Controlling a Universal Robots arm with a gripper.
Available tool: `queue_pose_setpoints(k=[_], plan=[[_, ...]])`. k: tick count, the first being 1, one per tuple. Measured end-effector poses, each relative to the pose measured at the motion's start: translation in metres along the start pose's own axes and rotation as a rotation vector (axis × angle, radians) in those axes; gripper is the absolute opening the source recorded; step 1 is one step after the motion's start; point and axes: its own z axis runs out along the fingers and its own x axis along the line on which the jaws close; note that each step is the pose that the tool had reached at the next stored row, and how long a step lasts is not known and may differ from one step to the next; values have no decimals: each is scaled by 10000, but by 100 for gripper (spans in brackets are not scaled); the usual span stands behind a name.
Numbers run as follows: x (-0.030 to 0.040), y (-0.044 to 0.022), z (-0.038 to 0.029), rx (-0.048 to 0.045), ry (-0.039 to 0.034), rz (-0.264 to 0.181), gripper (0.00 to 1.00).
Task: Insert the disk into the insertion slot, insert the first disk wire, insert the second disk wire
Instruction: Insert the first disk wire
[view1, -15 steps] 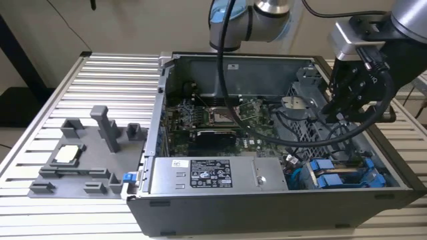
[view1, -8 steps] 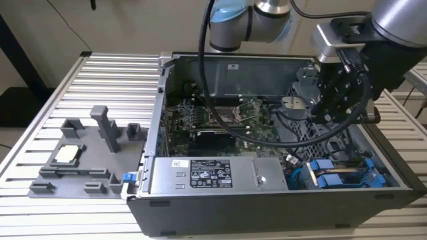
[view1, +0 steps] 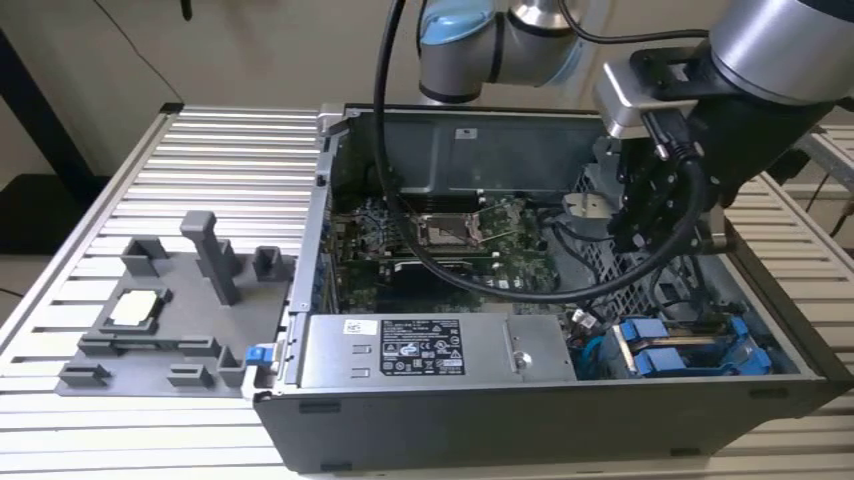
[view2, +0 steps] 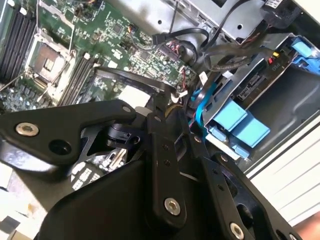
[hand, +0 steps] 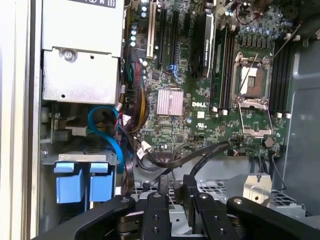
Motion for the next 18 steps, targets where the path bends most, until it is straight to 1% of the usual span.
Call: queue_pose_setpoints(k=[2,3,8,9,16,17,18], plan=[[0,7,7,54,-21,-50,27],[0,7,11,70,-44,-67,27],[0,12,33,146,-209,-155,27],[1,14,35,150,-220,-161,27],[1,20,37,152,-220,-162,27],[1,21,37,152,-220,-161,24],[1,22,37,152,-220,-161,24]])
